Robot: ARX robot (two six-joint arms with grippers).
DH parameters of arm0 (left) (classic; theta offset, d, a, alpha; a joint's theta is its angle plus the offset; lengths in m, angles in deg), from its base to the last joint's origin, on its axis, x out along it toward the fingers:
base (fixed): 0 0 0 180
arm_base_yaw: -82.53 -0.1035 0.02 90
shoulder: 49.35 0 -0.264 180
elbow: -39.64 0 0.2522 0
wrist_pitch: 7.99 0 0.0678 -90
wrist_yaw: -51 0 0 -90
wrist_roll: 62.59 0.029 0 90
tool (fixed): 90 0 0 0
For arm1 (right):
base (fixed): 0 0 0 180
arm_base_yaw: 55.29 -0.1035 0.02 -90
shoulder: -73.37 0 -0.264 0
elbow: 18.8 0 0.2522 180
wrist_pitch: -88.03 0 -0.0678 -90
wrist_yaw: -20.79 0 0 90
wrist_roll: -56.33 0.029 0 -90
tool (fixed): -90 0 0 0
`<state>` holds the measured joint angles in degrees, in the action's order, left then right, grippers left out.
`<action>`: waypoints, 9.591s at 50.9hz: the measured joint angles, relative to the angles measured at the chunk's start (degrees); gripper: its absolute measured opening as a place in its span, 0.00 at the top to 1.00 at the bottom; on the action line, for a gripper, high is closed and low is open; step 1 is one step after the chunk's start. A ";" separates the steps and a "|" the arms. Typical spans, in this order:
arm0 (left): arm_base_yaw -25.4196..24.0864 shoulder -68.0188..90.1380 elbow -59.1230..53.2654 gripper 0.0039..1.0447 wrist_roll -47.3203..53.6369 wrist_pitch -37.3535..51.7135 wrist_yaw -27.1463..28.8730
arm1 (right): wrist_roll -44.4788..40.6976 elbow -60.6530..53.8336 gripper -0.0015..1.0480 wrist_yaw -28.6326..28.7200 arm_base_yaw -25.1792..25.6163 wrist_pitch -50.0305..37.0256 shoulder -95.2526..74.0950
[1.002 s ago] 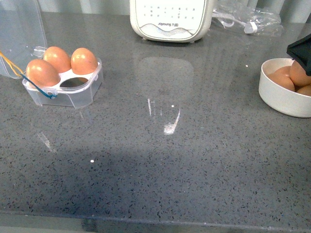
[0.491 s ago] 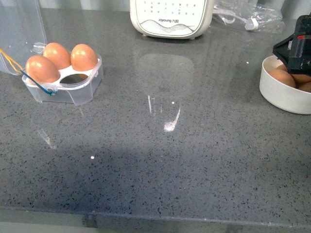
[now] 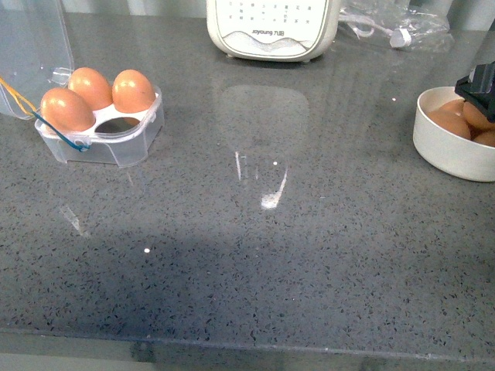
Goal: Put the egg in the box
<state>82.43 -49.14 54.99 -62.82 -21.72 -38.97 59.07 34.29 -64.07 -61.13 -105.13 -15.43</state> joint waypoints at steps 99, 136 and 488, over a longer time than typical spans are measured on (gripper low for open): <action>0.00 0.00 0.00 0.06 0.00 0.00 0.00 | 5.79 42.53 0.60 17.03 -31.47 20.37 -26.38; 0.00 0.00 0.00 0.06 0.00 0.00 0.02 | 12.52 26.12 0.07 -3.93 -25.66 9.31 -10.60; 0.00 42.21 4.02 0.97 -0.24 36.41 0.00 | -2.73 -38.97 0.07 -5.22 5.70 26.88 88.56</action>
<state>82.43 -6.93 59.01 -63.06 14.69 -38.97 56.34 -4.68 -69.29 -55.43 -78.25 73.14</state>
